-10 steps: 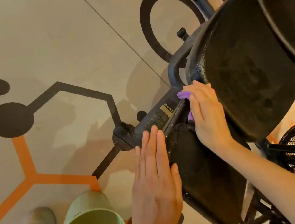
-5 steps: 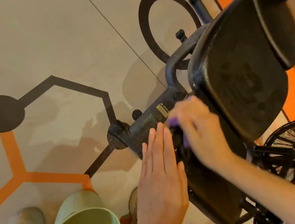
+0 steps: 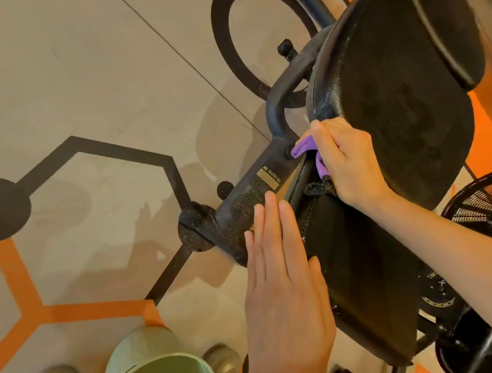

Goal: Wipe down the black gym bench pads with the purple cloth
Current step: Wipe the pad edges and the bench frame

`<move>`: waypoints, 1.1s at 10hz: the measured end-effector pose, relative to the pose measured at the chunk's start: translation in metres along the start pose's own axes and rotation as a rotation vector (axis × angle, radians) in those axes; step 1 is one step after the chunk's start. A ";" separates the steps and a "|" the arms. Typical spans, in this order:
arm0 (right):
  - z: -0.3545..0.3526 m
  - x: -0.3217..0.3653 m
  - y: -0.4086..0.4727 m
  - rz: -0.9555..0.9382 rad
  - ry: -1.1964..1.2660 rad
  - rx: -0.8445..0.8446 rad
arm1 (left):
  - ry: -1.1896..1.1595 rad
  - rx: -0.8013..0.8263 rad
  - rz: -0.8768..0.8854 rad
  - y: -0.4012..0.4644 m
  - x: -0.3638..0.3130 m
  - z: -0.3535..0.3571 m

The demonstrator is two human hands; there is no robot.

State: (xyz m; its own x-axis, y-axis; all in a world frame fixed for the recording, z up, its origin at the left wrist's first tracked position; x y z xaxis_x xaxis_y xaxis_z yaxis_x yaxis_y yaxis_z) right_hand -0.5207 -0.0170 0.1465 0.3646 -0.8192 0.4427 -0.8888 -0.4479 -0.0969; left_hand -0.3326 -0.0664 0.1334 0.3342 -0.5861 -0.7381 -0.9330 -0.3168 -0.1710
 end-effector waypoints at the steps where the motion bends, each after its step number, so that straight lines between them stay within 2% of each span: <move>1: 0.000 -0.002 0.000 -0.019 -0.021 -0.002 | 0.004 -0.020 0.018 0.002 0.000 0.000; 2: -0.001 0.000 -0.001 -0.036 0.002 -0.010 | -0.007 -0.045 0.054 0.005 0.000 0.002; 3: -0.006 0.006 -0.003 -0.008 0.022 -0.041 | -0.219 0.122 0.044 0.002 0.008 0.011; 4: 0.001 0.040 -0.048 -0.087 0.064 0.023 | -0.394 0.145 -0.112 -0.003 0.036 0.012; 5: 0.017 0.083 -0.119 -0.289 0.115 0.206 | -0.511 0.109 0.070 -0.006 0.027 0.011; 6: 0.010 0.066 -0.092 -0.296 -0.001 0.205 | -0.615 0.179 0.125 -0.003 0.031 0.020; 7: -0.001 0.049 -0.057 -0.107 -0.105 0.044 | -0.705 0.251 0.127 0.013 0.026 0.020; 8: 0.016 0.079 -0.111 -0.256 -0.040 0.124 | -0.990 0.314 0.088 0.038 0.035 0.028; 9: 0.020 0.093 -0.128 -0.312 -0.010 0.186 | -1.245 0.419 -0.102 0.058 0.048 0.052; 10: 0.015 0.078 -0.095 -0.183 -0.073 0.120 | -1.195 0.346 0.010 0.072 0.049 0.054; 11: 0.017 0.087 -0.118 -0.227 0.008 0.117 | -1.322 0.209 0.148 0.079 0.038 0.039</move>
State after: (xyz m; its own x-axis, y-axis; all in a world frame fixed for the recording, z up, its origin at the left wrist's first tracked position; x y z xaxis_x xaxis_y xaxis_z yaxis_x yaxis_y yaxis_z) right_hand -0.3793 -0.0417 0.1816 0.5489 -0.6901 0.4717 -0.7458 -0.6592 -0.0965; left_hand -0.3993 -0.0842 0.0665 -0.0387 0.5860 -0.8094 -0.9912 -0.1252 -0.0432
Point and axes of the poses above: each hand's wrist, its own y-axis towards the middle knuckle, its own z-axis out of the palm, x = y × z, the point moved 10 cm from there along y, towards the middle knuckle, and after that the axes turned 5 degrees about y, right-handed, at the moved point
